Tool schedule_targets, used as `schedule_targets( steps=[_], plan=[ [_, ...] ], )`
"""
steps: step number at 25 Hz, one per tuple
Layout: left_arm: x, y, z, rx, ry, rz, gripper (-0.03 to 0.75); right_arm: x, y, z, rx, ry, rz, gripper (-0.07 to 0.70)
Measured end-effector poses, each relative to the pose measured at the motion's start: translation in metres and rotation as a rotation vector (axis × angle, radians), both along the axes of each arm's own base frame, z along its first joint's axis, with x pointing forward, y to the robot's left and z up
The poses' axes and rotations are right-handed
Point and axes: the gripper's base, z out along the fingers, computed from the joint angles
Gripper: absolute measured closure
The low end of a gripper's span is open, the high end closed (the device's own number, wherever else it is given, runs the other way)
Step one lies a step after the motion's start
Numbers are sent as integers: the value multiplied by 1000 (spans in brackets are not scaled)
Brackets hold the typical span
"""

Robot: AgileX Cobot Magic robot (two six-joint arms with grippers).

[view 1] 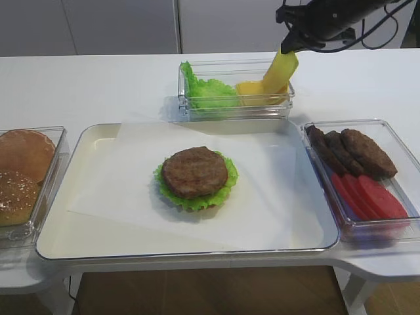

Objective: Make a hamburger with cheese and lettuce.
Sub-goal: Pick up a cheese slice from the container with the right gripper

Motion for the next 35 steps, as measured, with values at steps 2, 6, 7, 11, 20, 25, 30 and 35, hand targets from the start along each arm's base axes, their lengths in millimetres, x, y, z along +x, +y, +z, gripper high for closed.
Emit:
schedule_targets(
  steps=[2,6,7,11,20,25,30,35],
  plan=[
    [0,0,0,0,0,0,358,-3,0,6,2,-3,8,627],
    [0,0,0,0,0,0,358,-11,1,22,5,-20,24,627],
    [0,0,0,0,0,0,358,-13,1,26,6,-22,28,627],
    [0,0,0,0,0,0,358,-21,2,40,8,-32,47,627],
    [0,0,0,0,0,0,358,-48,4,77,17,-34,107,627],
    [0,0,0,0,0,0,358,-65,4,97,21,-37,132,627],
    [0,0,0,0,0,0,358,-85,5,117,27,-36,162,627],
    [0,0,0,0,0,0,358,-111,17,127,29,-38,200,627]
  ],
)
